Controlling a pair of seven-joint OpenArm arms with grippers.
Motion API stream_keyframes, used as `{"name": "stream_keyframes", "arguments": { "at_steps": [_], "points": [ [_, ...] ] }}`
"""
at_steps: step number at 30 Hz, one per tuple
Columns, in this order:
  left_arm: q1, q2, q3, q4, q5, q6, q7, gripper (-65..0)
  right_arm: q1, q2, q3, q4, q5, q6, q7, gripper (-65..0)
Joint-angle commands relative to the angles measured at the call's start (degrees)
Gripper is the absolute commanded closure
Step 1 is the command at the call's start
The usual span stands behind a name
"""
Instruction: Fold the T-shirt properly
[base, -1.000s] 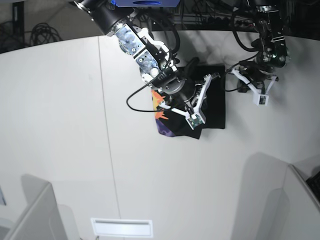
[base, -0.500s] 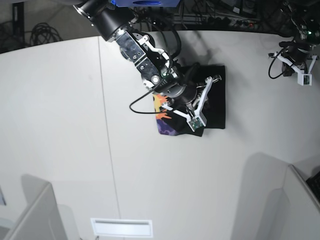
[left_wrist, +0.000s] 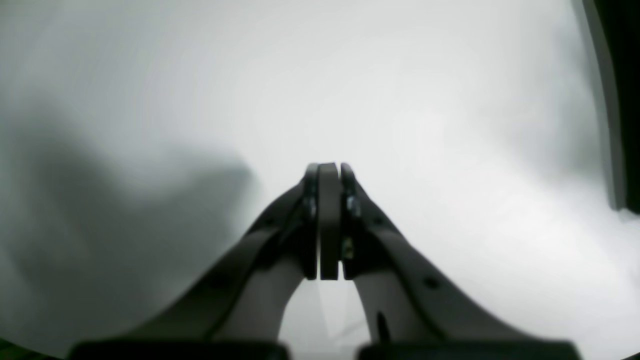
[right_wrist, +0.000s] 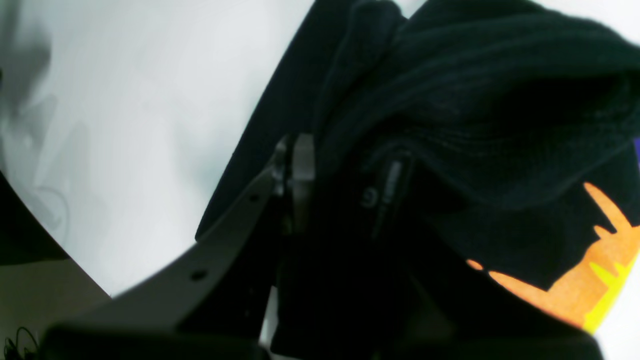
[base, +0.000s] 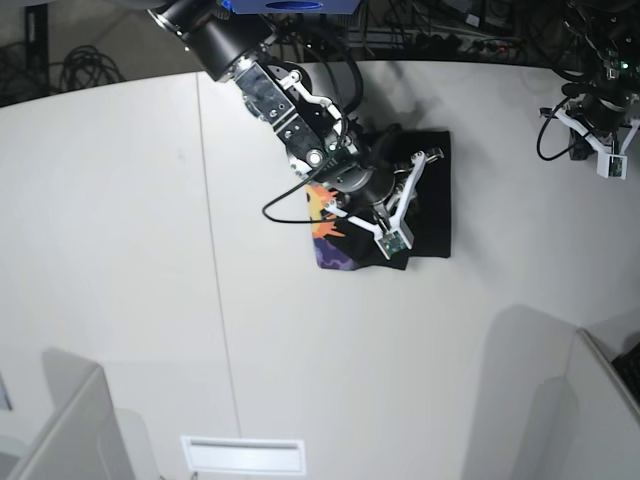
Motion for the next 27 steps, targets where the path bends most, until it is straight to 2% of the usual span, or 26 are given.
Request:
{"name": "stream_keyframes", "arguments": {
  "at_steps": [1,7,12,16,18,19,27],
  "points": [
    [-0.4,-0.9,-0.3,1.1,-0.6,0.1,-0.6,0.0,0.9,-0.9,-0.1,0.9,0.3,0.1,1.6,0.0],
    [-0.3,-0.9,-0.3,0.8,-0.6,0.1,-0.6,0.0,0.9,-0.9,-0.1,0.8,0.5,0.1,1.7,0.0],
    [-0.2,-1.0,-0.5,0.6,-0.6,0.1,-0.5,0.0,1.9,-0.9,0.3,-0.5,8.8,0.1,1.6,0.0],
    [0.2,-1.0,-0.7,0.9,-0.6,0.0,-0.4,0.0,2.5,-0.8,0.3,-3.3,10.8,0.1,1.7,-25.8],
    [0.3,-1.0,-0.8,0.9,-0.6,0.0,-0.3,0.0,2.5,-0.8,0.3,-3.4,10.9,0.1,1.8,-34.8],
    [0.3,-1.0,-0.8,0.9,-0.6,0.0,-0.3,0.0,2.5,-0.8,0.1,-3.4,10.9,0.1,1.8,-36.3],
    [0.3,-1.0,-0.8,0.9,-0.6,0.0,-0.3,0.0,3.1,-0.9,-0.3,-2.8,11.1,0.1,1.8,-36.2]
  ]
}}
